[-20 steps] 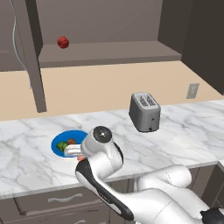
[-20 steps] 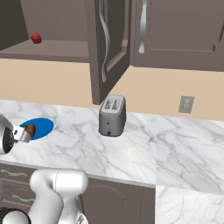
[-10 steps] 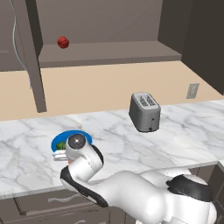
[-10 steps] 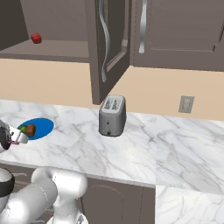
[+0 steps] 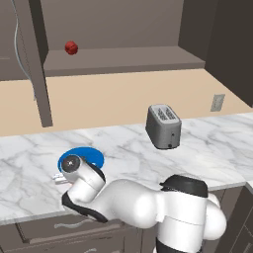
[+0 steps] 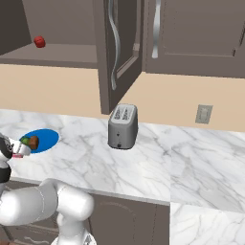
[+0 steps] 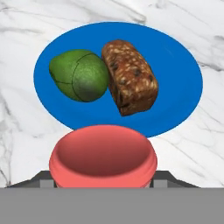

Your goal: Pick the avocado and bread from the counter and place them on the plate. Then pick the jam from the cabinet and place it next to the plate. Lastly close the cabinet door.

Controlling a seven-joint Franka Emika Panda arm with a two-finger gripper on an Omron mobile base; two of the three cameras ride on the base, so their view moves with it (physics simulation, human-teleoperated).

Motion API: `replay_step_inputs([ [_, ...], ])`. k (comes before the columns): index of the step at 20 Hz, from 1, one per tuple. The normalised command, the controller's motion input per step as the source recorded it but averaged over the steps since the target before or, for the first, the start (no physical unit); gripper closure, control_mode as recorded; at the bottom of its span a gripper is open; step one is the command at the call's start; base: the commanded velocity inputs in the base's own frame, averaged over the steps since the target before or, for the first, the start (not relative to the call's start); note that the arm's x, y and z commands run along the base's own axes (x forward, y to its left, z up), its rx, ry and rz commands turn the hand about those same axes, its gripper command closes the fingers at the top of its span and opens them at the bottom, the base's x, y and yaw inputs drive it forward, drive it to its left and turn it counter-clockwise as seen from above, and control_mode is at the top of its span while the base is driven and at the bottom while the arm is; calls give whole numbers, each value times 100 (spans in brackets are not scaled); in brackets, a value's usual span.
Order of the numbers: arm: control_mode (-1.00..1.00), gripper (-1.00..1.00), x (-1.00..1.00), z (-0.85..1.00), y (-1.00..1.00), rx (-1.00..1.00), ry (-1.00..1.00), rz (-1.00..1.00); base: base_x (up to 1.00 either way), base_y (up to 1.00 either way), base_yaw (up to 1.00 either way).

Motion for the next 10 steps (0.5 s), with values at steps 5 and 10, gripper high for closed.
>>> replay_step_inputs([
  [5, -100, 100, 0, -4, 4, -2, -9, -2, 0, 0, 0],
  [10, -100, 100, 0, -35, 0, 0, -5, -2, 0, 0, 0],
])
